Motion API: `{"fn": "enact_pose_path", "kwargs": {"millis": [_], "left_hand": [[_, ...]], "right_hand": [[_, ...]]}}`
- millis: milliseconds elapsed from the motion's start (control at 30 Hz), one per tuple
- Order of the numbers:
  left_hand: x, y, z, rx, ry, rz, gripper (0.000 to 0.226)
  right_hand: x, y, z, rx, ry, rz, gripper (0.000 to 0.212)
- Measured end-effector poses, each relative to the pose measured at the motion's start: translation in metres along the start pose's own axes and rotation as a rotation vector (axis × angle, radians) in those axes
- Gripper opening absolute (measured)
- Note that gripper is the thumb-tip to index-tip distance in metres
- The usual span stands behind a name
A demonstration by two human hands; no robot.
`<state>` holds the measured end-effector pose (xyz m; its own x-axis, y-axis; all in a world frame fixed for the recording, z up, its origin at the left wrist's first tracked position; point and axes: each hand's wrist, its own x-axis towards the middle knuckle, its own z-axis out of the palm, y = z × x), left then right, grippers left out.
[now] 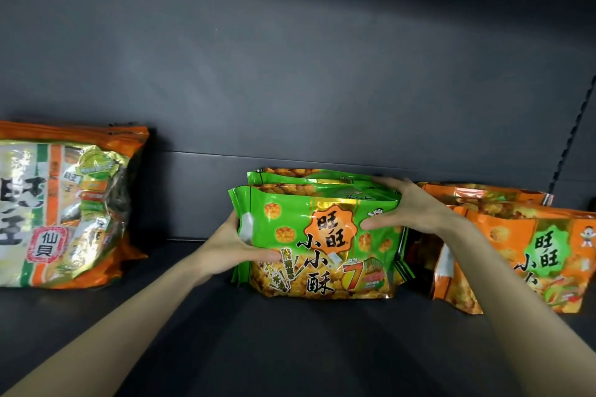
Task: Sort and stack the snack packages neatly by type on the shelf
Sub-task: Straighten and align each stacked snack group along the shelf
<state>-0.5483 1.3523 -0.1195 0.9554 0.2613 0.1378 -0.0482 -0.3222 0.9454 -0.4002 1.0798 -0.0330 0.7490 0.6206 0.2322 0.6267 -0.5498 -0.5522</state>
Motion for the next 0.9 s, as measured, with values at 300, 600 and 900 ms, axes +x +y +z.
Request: {"fn": "enact_pose_path", "kwargs": {"millis": [300, 600, 900], "left_hand": [[-0.032, 0.001, -0.020, -0.030, 0.115, 0.015, 0.102], [-0.058, -0.009, -0.056, -0.069, 0.147, 0.010, 0.106], [-0.053, -0.024, -0.051, -0.082, 0.129, 0.098, 0.062]], "right_hand": [[0.003, -0.021, 0.021, 0.009, -0.009, -0.092, 0.109], [0.012, -0.059, 0.054, 0.054, 0.008, -0.118, 0.107], [0.000, -0.061, 0.067, 0.262, 0.215, -0.047, 0.136]]}}
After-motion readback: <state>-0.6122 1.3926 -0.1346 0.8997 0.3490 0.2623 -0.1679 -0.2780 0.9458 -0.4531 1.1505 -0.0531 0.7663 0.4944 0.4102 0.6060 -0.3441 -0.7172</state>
